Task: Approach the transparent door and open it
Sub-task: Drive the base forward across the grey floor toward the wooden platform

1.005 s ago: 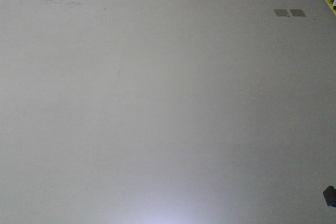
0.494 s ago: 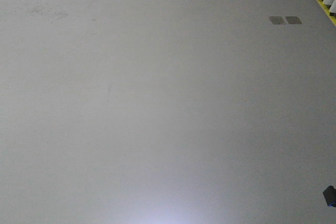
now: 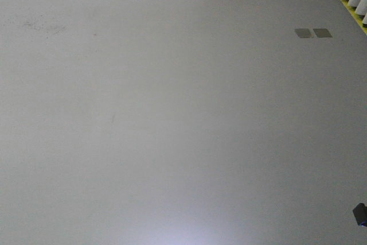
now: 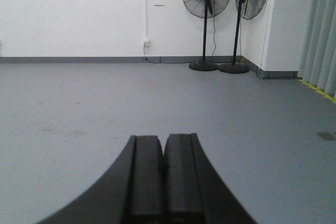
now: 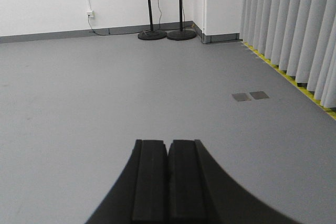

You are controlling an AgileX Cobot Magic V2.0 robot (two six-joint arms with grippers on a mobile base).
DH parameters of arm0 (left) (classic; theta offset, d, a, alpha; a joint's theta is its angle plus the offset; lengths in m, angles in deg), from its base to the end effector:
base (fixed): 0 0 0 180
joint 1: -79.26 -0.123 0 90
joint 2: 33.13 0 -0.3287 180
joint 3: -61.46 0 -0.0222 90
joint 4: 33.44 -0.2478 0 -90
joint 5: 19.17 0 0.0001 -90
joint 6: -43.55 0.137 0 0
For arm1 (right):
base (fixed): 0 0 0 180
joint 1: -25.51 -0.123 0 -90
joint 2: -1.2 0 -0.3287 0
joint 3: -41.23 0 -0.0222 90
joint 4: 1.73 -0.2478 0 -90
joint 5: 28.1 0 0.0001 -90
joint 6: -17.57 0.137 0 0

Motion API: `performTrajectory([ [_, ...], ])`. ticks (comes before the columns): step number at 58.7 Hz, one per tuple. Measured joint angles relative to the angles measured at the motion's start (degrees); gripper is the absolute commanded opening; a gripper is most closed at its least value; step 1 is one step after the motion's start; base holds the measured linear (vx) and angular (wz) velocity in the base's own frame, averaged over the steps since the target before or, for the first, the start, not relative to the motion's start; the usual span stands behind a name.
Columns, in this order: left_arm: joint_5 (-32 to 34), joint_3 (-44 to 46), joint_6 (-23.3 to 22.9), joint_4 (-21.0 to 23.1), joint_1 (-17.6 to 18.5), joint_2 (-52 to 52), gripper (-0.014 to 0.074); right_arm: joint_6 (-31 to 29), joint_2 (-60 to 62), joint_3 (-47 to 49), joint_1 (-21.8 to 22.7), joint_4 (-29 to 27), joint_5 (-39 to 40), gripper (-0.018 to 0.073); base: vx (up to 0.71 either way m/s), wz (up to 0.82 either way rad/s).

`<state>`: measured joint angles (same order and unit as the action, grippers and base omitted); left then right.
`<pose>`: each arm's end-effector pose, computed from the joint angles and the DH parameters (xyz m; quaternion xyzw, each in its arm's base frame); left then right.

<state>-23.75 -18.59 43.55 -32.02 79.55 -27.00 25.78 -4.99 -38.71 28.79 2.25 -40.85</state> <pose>0.0559 -0.0006 0.1948 -0.0063 0.7117 -0.0112 0.7023 0.0541 -0.0052 0.1761 0.0554 0.7575 0.0001 0.6504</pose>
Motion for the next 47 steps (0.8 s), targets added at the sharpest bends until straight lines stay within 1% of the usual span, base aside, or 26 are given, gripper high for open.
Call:
performTrajectory([
  [28, 0.0, 0.0, 0.0, 0.0, 0.0, 0.0, -0.0006, 0.0, 0.0, 0.0, 0.0, 0.0, 0.0, -0.0009, 0.36, 0.06],
  [47, 0.0, 0.0, 0.0, 0.0, 0.0, 0.0, -0.0006, 0.0, 0.0, 0.0, 0.0, 0.0, 0.0, -0.0009, 0.36, 0.13],
])
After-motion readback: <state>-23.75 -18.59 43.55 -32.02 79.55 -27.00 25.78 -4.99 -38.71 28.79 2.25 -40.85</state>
